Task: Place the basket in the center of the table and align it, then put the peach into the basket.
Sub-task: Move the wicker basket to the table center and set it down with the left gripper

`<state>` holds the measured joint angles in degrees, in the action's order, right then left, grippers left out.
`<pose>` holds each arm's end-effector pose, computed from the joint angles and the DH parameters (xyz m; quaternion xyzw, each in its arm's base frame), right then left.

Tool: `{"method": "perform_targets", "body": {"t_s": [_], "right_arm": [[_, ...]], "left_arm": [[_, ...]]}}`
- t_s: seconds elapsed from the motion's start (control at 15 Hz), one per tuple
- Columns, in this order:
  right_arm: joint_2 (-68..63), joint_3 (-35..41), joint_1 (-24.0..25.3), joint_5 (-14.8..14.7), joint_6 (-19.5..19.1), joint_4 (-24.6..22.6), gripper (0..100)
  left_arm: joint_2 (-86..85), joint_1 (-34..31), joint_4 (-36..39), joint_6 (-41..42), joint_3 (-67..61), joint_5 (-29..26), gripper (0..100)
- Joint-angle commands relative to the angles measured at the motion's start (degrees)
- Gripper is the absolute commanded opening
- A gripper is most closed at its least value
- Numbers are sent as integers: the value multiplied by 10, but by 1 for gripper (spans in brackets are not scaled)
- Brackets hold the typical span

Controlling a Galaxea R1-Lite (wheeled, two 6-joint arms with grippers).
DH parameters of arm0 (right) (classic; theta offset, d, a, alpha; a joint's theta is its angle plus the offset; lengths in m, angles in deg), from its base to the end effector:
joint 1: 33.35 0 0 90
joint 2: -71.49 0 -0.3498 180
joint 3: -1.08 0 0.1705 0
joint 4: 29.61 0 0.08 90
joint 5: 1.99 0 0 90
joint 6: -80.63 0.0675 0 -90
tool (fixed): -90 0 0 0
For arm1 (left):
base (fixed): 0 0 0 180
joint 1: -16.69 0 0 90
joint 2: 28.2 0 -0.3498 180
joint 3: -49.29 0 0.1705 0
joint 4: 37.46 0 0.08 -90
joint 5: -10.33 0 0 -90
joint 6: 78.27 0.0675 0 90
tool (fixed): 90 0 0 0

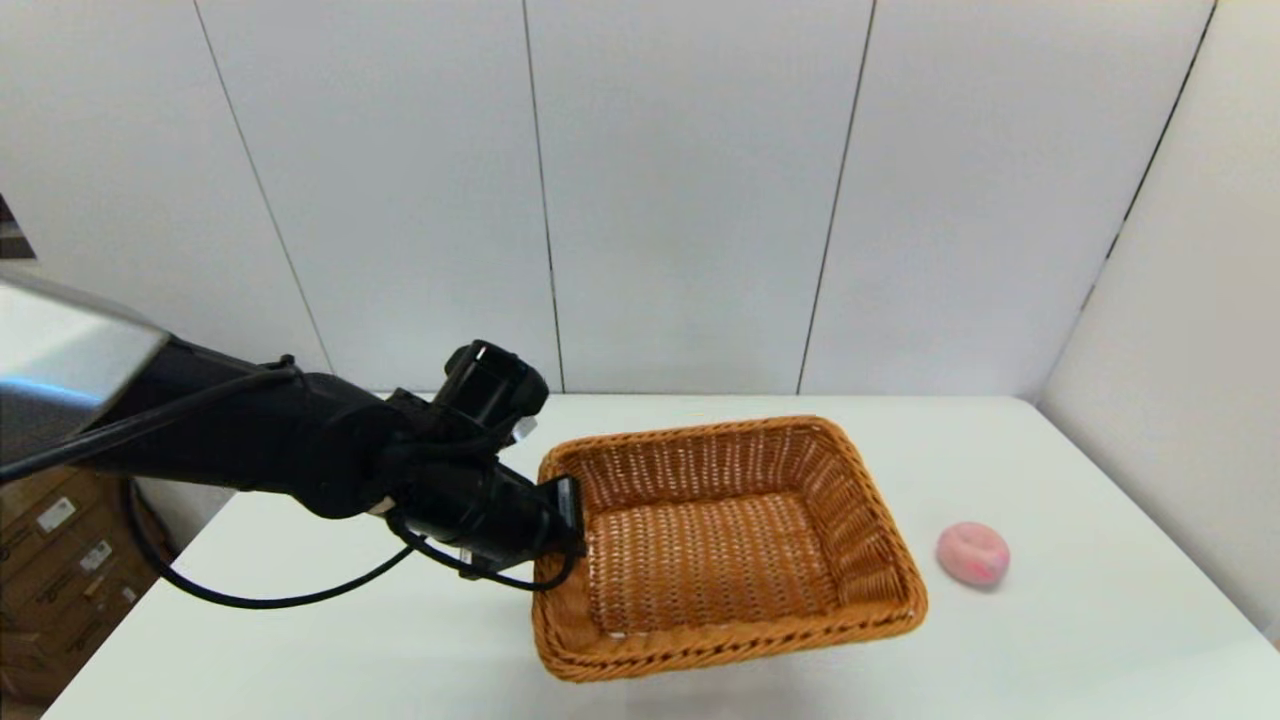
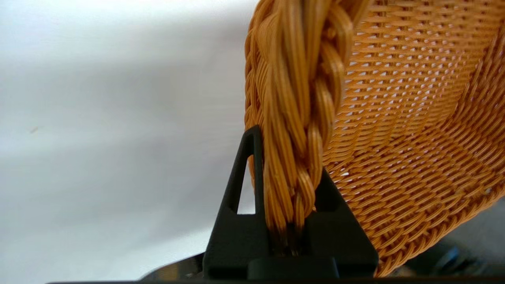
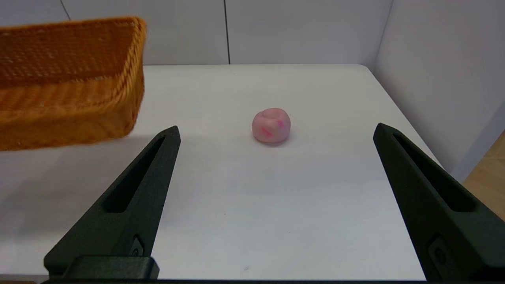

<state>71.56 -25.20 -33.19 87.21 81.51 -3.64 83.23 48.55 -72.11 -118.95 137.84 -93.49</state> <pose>-0.0495 -0.0011 0.0762 0.0077 -0.0034 -0.0056 0.9999 0.2998 -0.2053 0.1365 -0.2101 0.5639 -0.1538 0.7837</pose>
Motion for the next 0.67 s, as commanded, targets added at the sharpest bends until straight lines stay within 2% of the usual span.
{"method": "perform_targets", "body": {"t_s": [0.07,0.67], "right_arm": [[0,0,0,1,0,0,100],[0,0,0,0,0,0,100]], "left_arm": [[38,1,-2,26,6,-11,0],[85,1,-2,39,44,-23,0]]}}
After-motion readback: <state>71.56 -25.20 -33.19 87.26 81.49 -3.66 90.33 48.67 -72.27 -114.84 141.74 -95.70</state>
